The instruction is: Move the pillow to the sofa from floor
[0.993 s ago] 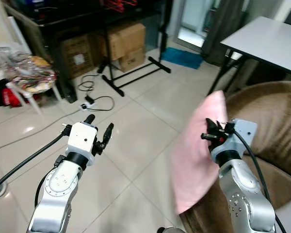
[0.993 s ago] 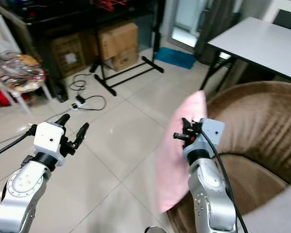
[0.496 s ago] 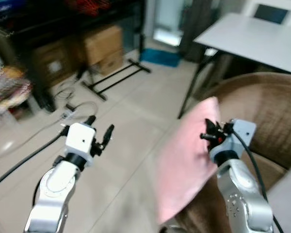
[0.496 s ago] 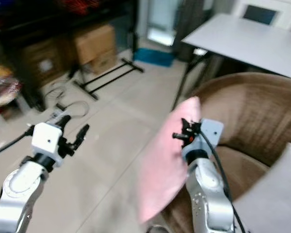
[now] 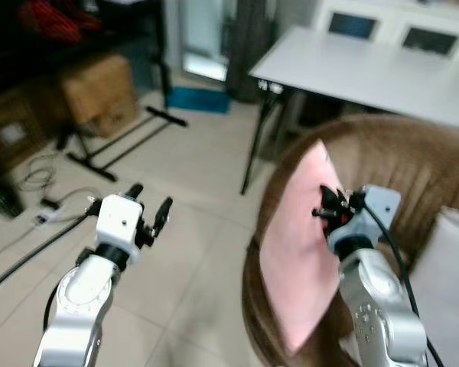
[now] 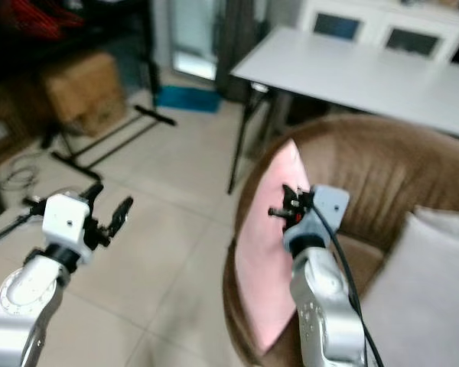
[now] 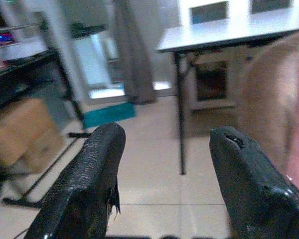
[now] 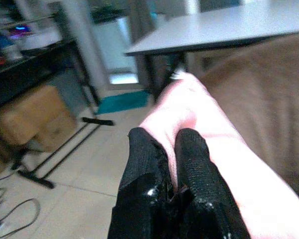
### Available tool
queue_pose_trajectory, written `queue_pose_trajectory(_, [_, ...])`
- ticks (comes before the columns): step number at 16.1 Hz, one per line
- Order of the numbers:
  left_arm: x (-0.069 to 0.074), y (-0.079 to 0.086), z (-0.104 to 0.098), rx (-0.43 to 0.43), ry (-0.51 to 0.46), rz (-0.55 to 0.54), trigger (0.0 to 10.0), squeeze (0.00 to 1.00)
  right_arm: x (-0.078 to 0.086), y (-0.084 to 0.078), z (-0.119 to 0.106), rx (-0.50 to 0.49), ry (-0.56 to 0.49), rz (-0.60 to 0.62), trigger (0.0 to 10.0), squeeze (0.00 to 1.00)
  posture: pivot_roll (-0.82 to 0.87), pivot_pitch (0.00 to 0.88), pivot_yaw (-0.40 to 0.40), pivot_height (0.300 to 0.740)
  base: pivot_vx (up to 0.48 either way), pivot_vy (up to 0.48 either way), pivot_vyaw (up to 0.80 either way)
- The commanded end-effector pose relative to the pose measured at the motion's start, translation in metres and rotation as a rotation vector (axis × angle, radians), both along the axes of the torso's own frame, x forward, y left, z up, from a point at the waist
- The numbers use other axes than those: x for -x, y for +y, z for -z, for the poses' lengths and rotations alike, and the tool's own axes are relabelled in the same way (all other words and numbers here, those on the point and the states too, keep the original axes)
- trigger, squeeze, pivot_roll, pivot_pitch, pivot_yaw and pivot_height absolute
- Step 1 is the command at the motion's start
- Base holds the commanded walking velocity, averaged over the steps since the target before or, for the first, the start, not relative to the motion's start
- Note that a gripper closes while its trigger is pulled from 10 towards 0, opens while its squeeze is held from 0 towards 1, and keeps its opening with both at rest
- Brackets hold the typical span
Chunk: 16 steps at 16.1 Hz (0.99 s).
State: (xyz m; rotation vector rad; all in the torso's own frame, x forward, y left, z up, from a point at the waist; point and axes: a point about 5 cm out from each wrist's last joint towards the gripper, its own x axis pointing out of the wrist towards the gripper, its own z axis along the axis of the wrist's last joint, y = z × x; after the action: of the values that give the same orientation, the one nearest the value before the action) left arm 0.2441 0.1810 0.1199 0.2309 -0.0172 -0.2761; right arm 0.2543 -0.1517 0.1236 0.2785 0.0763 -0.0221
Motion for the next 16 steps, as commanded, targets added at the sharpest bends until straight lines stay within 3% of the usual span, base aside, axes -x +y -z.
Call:
queue_pose_trajectory(1, [-0.002,-0.008,-0.002,0.018,-0.004,0.036,10.0,0.0,0.001,-0.009,-0.008,0.015,-0.041,0.034,10.0,0.0,0.04,0.006,-0.016,0.74,0.0,0.0,-0.78])
queue_pose_trajectory(11, [-0.003,-0.007,0.001,0.003,0.014,0.027,10.0,0.0,0.0,-0.007,-0.006,0.029,-0.024,0.035,10.0,0.0,0.03,0.005,-0.018,0.74,0.0,0.0,-0.78])
queue_pose_trajectory(16, [-0.003,-0.008,0.001,-0.023,0.014,0.068,10.0,0.0,-0.006,0.004,-0.008,0.069,-0.031,-0.052,10.0,0.0,0.04,0.0,-0.02,0.74,0.0,0.0,-0.08])
